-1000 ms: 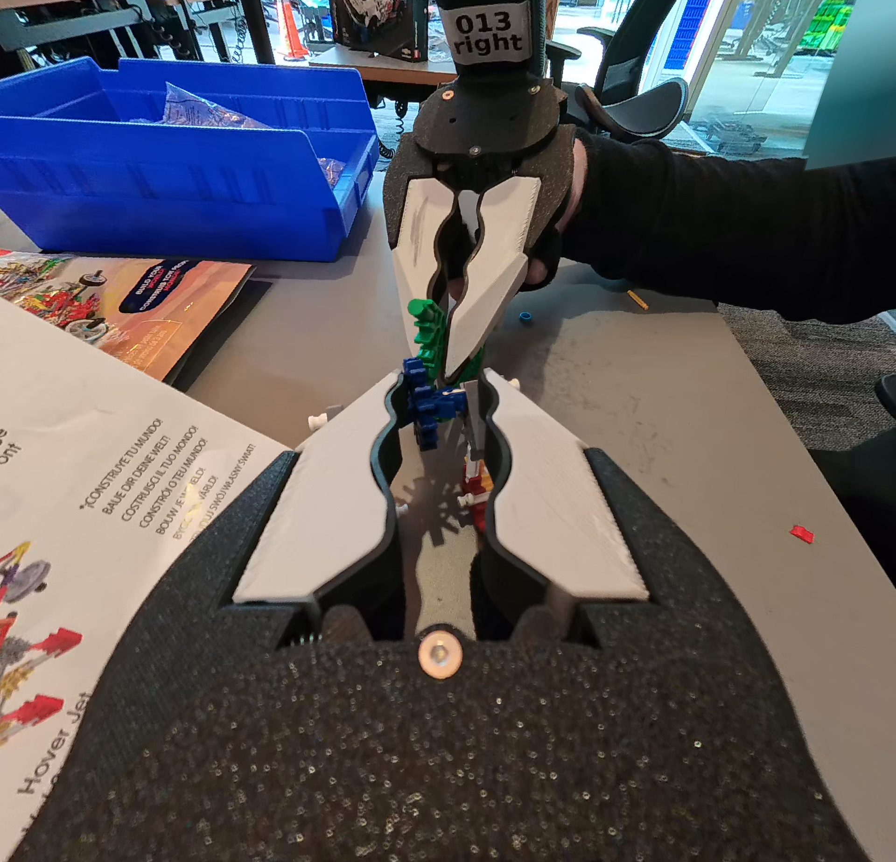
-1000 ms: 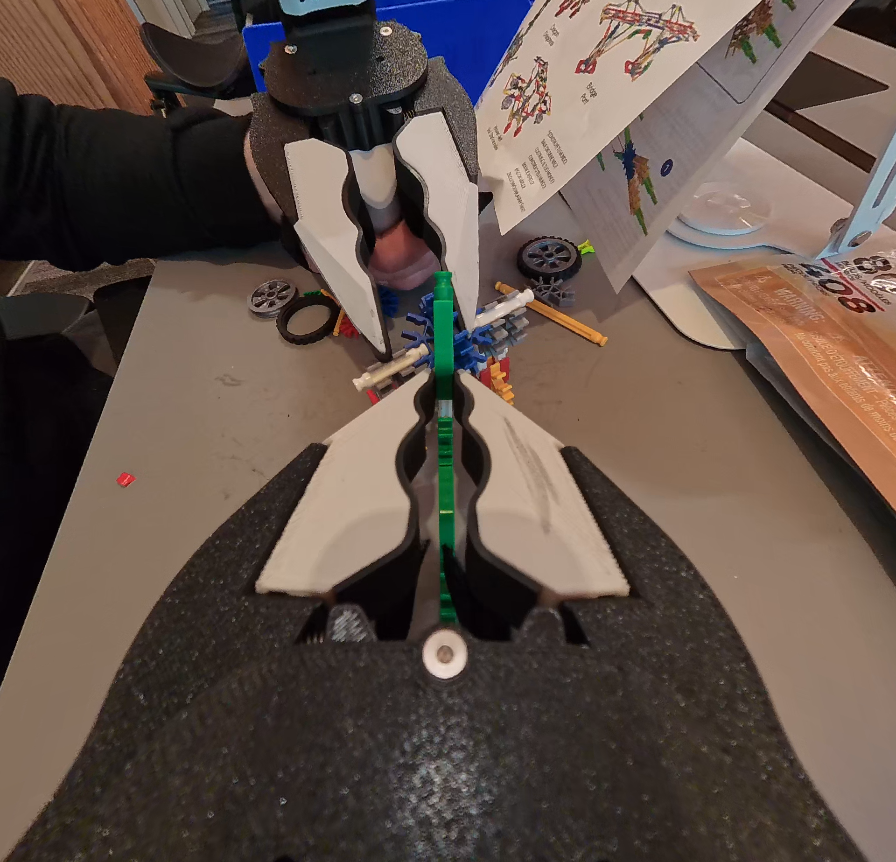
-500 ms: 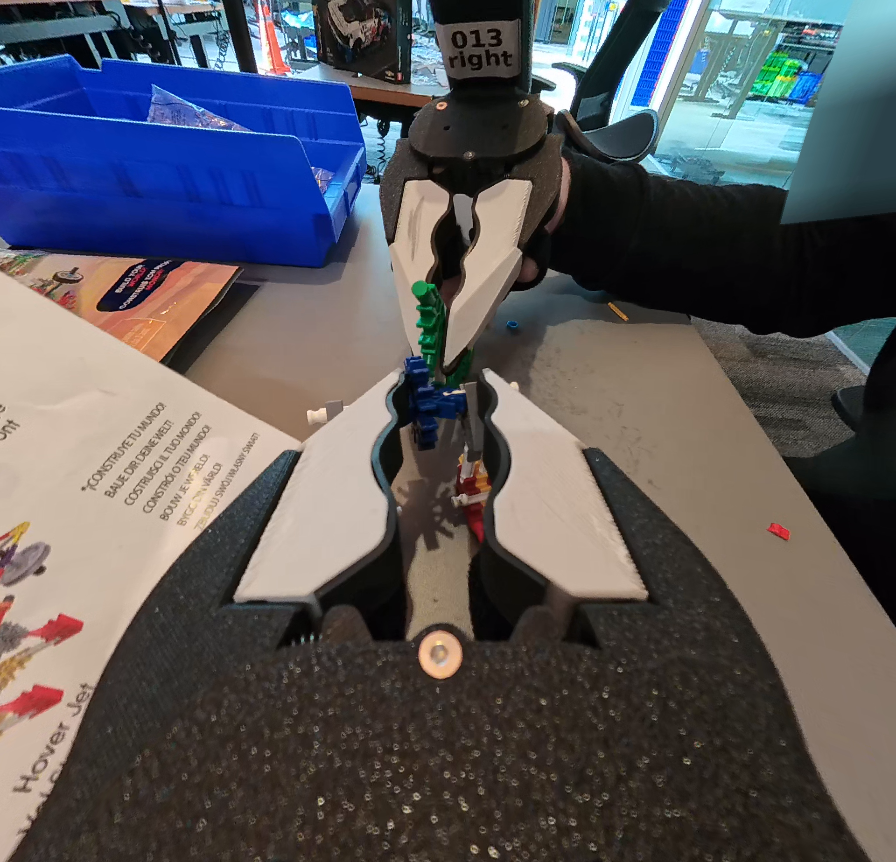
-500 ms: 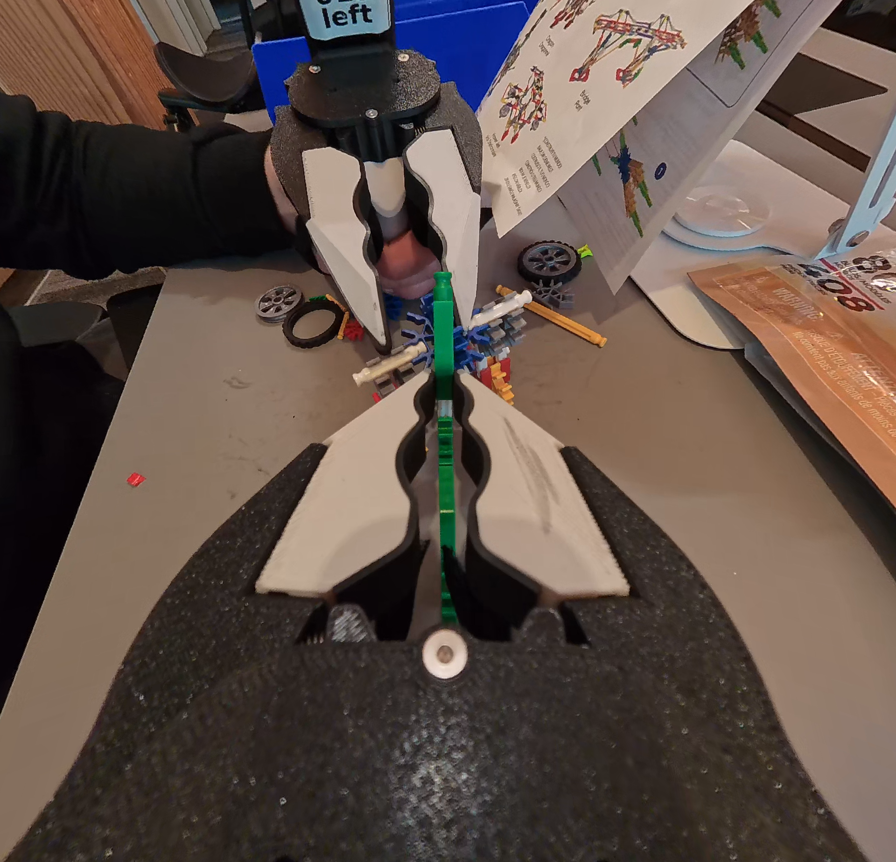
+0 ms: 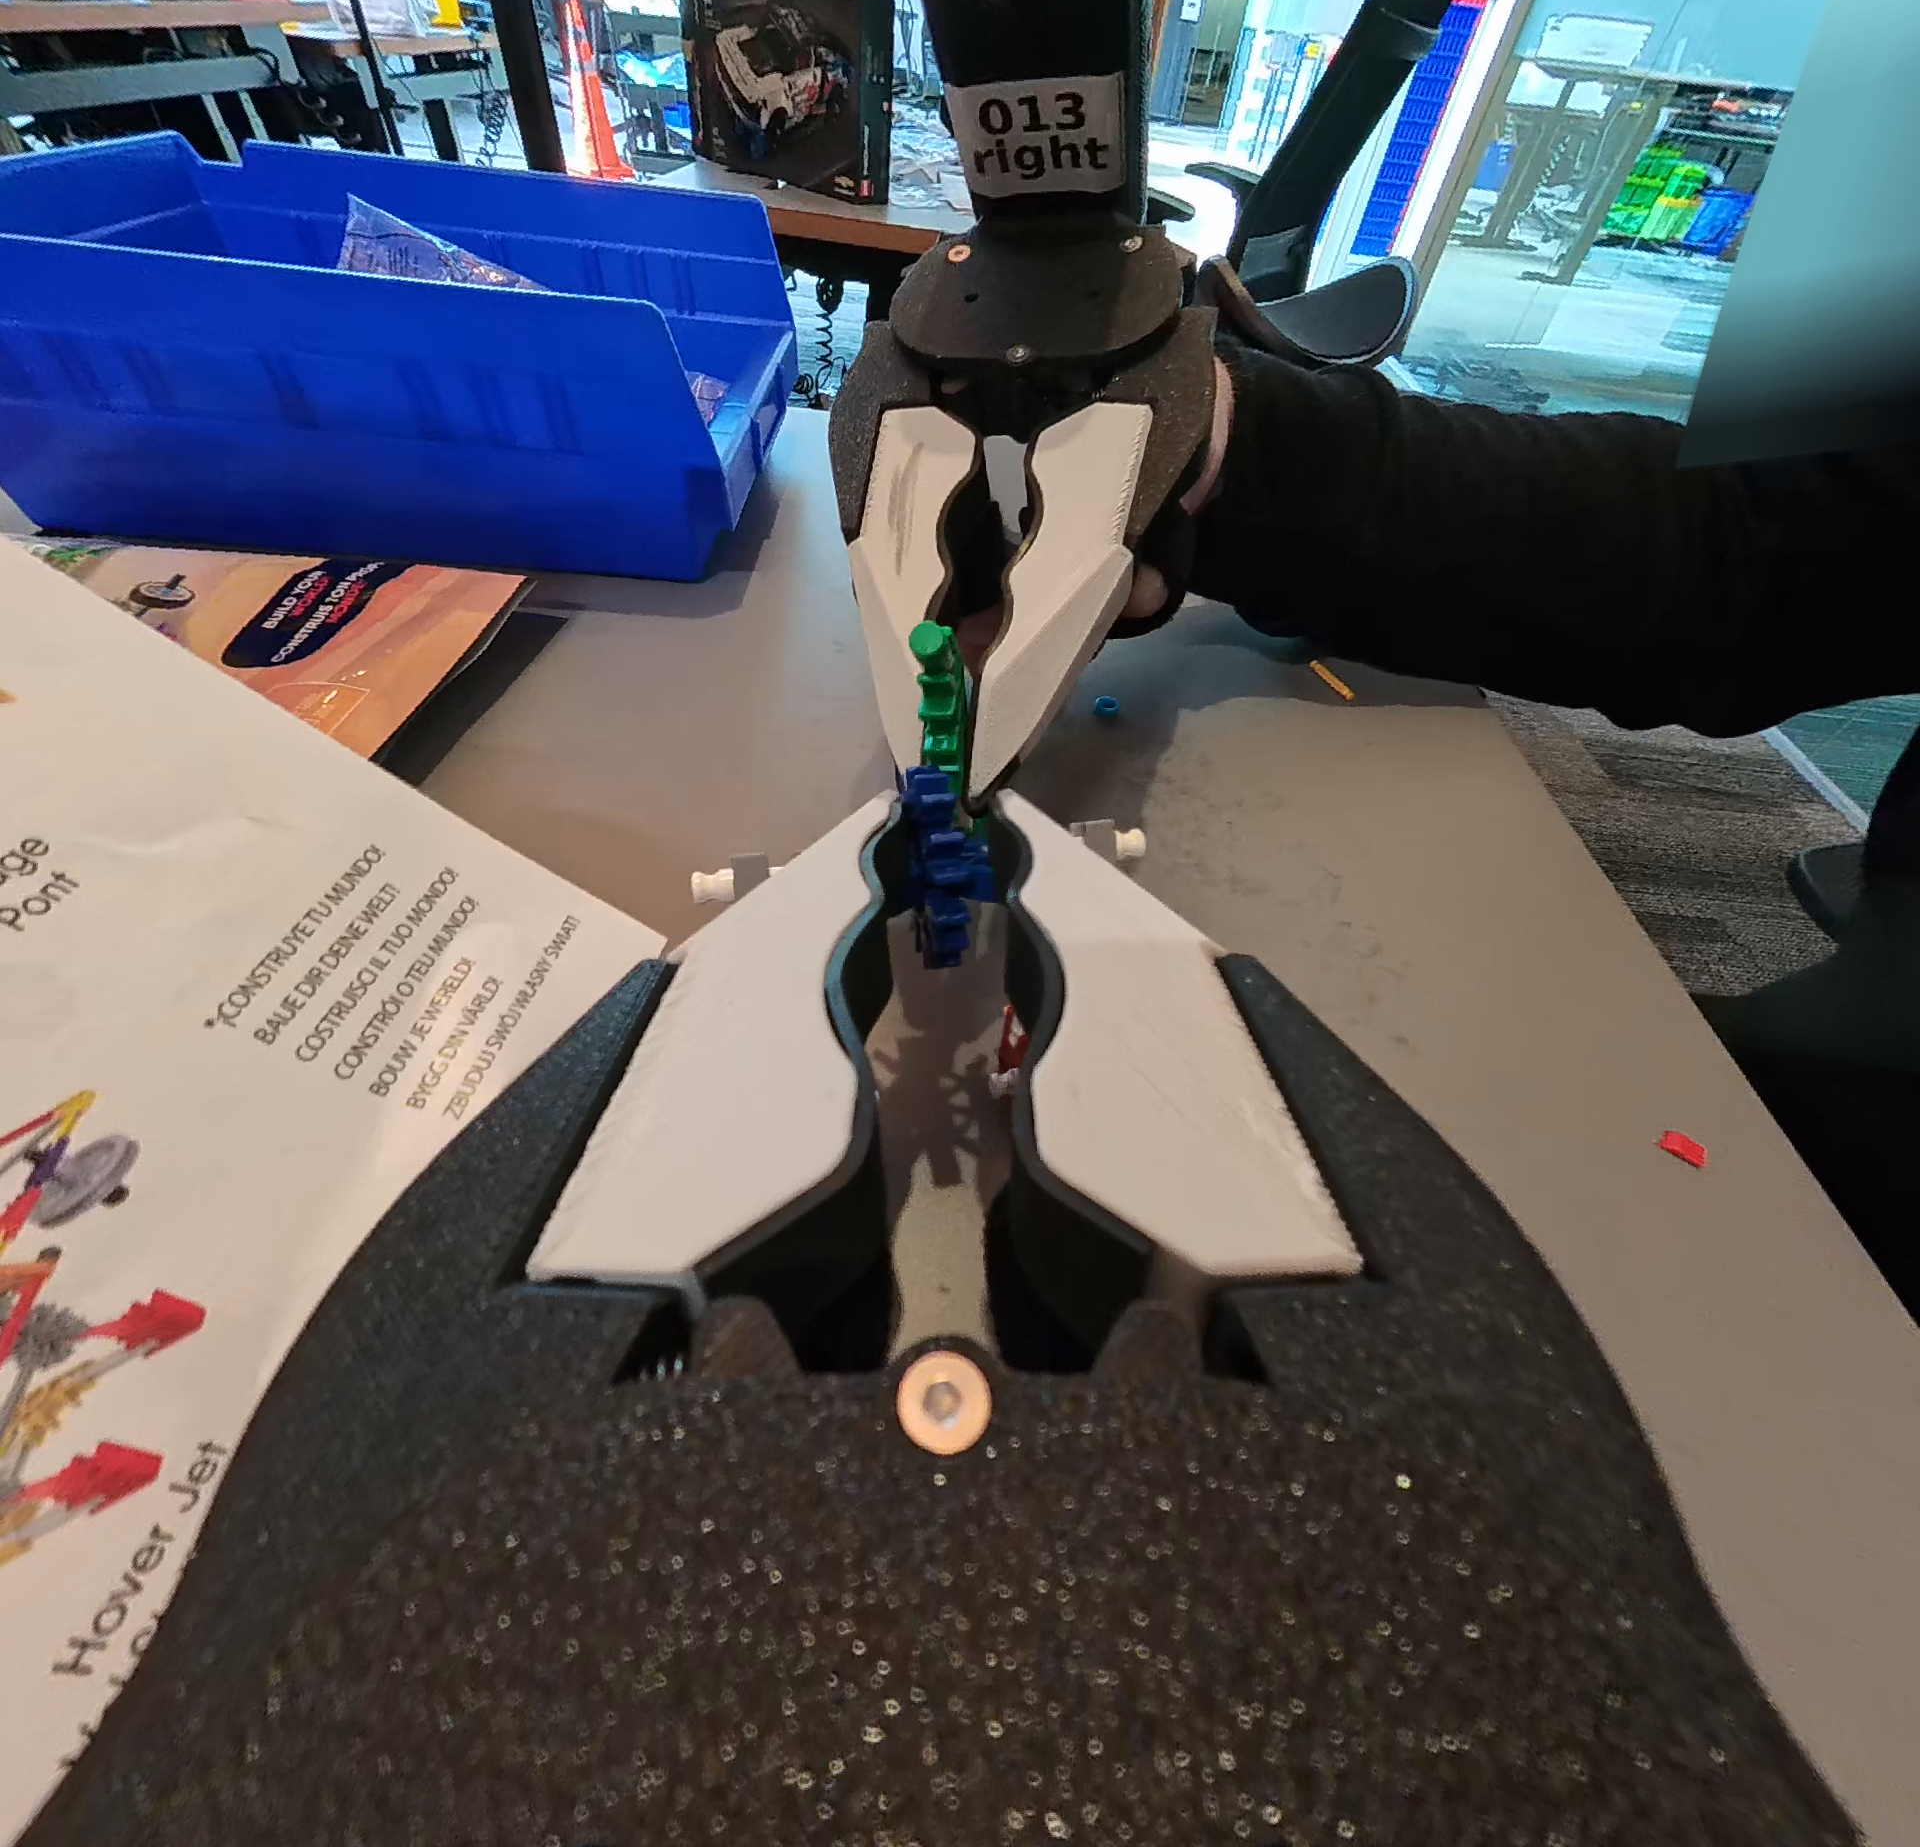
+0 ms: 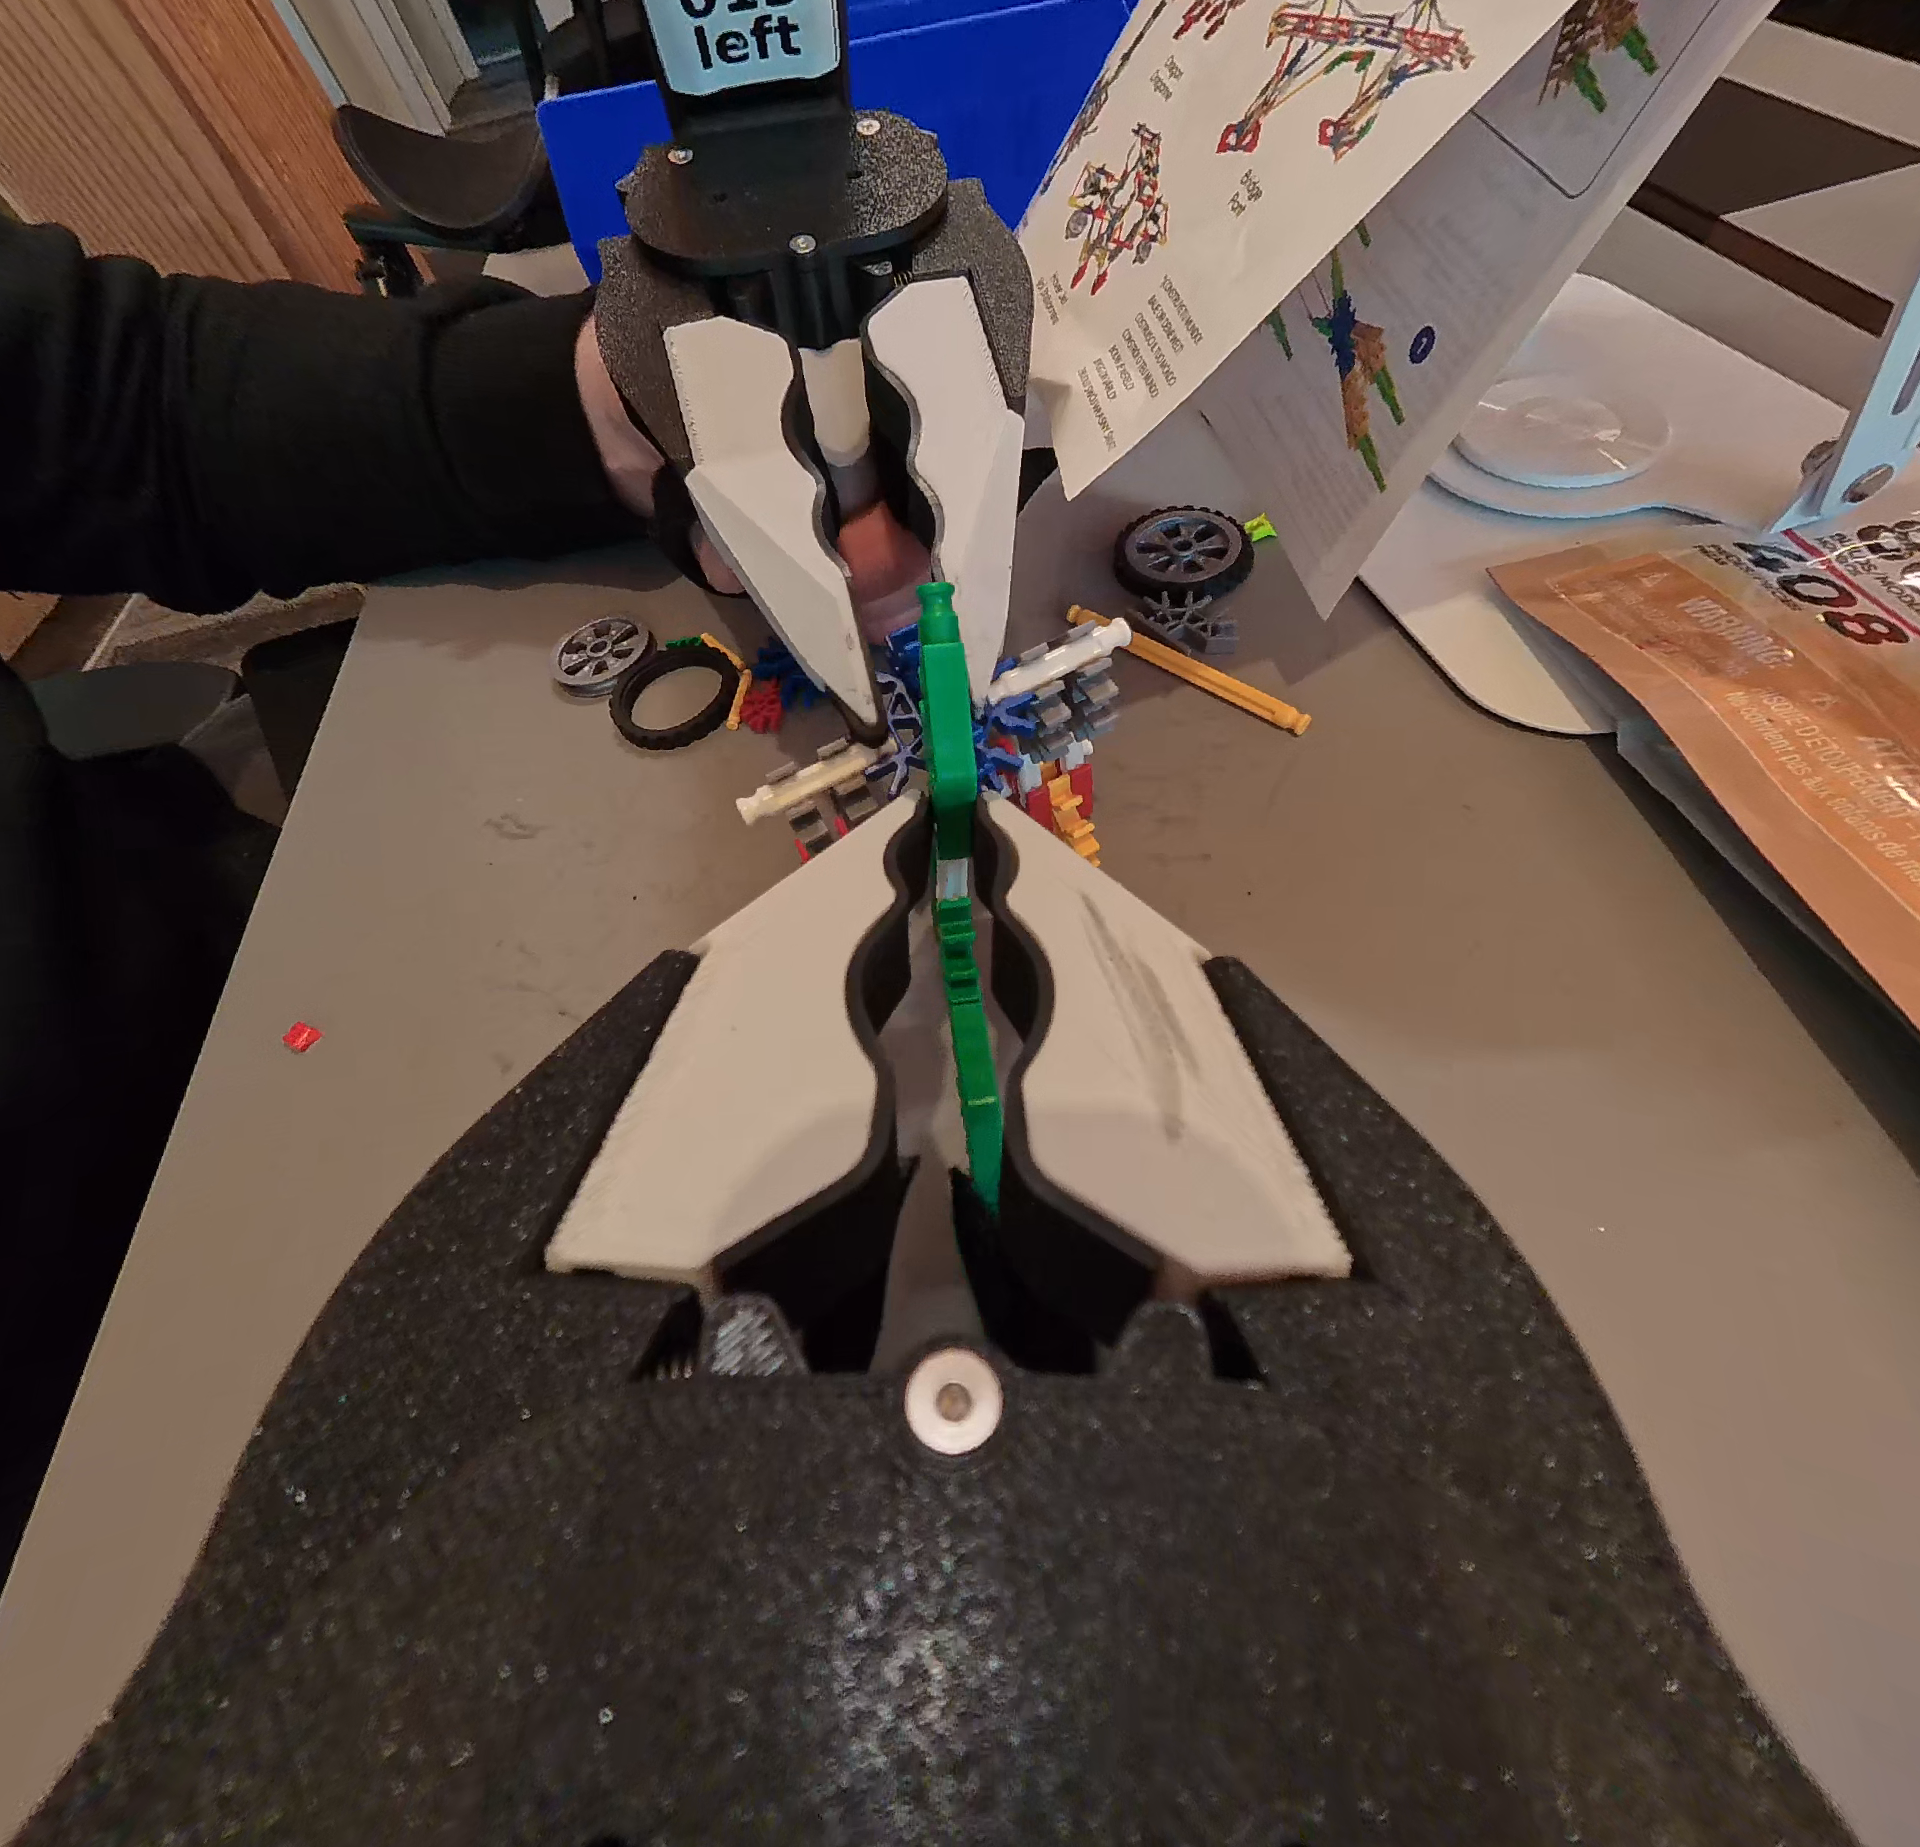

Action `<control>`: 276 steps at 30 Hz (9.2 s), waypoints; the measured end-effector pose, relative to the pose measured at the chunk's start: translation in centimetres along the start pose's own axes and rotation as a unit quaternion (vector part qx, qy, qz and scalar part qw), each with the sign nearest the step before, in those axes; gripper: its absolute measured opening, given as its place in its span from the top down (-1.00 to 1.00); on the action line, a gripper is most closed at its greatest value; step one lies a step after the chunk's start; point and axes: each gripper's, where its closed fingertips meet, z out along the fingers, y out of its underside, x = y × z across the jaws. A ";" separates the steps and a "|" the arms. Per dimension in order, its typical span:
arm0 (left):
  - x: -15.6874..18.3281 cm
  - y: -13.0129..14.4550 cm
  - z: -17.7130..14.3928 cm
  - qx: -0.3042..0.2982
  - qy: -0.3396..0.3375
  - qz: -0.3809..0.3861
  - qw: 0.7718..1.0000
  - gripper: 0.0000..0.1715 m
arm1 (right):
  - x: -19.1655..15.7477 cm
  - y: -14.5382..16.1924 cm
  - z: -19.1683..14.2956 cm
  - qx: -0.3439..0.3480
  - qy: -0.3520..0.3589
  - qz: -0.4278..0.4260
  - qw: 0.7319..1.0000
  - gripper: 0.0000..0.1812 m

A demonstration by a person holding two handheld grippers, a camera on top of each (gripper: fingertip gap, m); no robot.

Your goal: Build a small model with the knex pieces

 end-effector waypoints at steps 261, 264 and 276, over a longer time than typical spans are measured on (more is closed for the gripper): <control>0.3 5.9 2.5 -0.238 -0.051 0.079 0.967 0.69 | 3.3 7.2 -3.8 -0.193 0.099 -0.091 0.972 0.80; 0.3 5.9 2.4 -0.239 -0.051 0.080 0.966 0.69 | 3.3 7.5 -3.9 -0.198 0.097 -0.089 0.971 0.83; 0.3 6.0 2.5 -0.239 -0.049 0.079 0.967 0.68 | 2.6 7.7 -3.8 -0.202 0.078 -0.091 0.972 0.93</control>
